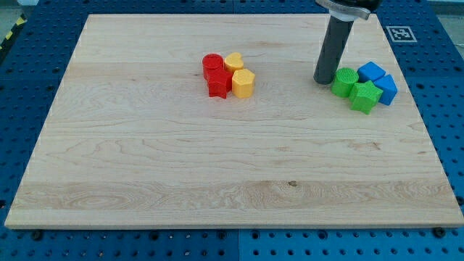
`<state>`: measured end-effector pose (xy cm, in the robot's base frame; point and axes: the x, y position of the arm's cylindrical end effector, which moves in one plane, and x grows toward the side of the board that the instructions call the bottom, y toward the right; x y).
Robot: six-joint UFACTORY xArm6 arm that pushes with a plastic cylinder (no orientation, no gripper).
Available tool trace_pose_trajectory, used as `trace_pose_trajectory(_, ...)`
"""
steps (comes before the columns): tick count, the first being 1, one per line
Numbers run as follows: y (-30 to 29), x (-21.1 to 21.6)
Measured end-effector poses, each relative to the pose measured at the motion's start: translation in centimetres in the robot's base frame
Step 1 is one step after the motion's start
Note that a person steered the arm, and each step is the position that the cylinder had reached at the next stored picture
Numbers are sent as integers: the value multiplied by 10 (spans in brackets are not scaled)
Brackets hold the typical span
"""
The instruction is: Move your arm away from green circle
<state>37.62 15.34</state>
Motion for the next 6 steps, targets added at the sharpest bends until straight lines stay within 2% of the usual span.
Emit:
trace_pose_trajectory(1,-2,-4)
trace_pose_trajectory(2,-23,-50)
trace_pose_trajectory(3,-24,-65)
trace_pose_trajectory(5,-37,-57)
trace_pose_trajectory(6,-37,-33)
